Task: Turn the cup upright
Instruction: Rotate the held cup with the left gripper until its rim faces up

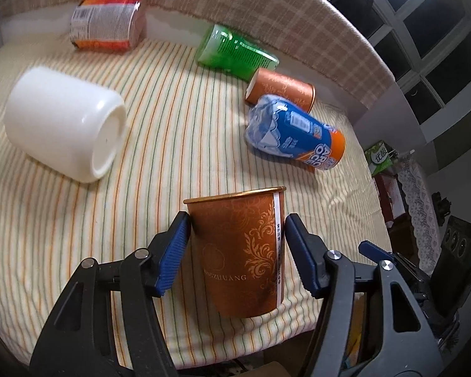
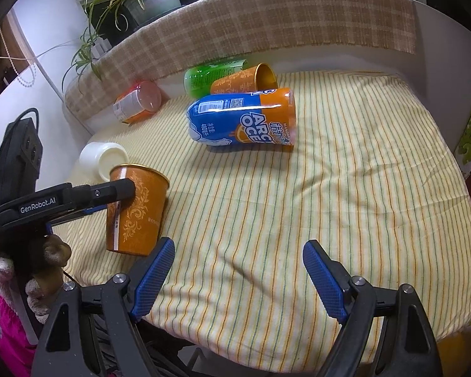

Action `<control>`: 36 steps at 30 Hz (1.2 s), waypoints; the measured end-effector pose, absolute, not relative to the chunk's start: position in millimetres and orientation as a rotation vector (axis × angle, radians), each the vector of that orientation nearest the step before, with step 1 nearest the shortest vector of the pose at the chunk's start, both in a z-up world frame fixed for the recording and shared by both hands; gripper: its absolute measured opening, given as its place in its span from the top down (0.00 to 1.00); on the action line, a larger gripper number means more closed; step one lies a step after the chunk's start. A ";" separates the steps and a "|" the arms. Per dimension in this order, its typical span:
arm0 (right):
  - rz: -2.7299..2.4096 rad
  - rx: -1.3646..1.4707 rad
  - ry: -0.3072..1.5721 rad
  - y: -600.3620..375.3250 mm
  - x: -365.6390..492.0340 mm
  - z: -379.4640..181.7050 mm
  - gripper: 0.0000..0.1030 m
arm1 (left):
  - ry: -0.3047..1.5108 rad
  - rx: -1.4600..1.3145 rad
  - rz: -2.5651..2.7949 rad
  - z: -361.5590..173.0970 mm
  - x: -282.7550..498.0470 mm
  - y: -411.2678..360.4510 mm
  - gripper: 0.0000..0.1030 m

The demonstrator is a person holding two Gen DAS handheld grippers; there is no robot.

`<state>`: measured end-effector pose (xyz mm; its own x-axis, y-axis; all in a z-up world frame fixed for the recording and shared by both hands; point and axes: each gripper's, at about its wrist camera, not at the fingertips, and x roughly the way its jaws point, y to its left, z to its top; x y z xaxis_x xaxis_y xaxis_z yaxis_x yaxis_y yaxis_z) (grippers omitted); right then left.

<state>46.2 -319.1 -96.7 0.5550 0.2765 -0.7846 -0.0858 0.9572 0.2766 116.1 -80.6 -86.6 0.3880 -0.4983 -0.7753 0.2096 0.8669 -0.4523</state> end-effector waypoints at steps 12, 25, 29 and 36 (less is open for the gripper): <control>0.213 0.228 0.959 -320.7 47.5 -98.1 0.17 | 0.912 -0.103 -0.374 -61.5 107.4 -95.3 0.38; 0.208 0.228 0.954 -321.2 46.6 -96.7 0.17 | 0.809 0.068 -0.322 -61.1 99.5 -119.7 0.38; 0.205 0.228 0.951 -321.3 46.1 -95.8 0.17 | 0.814 0.084 -0.326 -64.5 96.8 -122.1 0.38; 0.206 0.228 0.952 -321.5 46.0 -96.1 0.17 | 0.831 0.075 -0.343 -68.9 90.7 -120.6 0.39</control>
<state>46.0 -321.5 -96.1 0.5637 0.2729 -0.7796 -0.0736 0.9567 0.2817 90.7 -120.6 -68.9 0.6226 -0.2689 -0.7349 0.3273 0.9425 -0.0675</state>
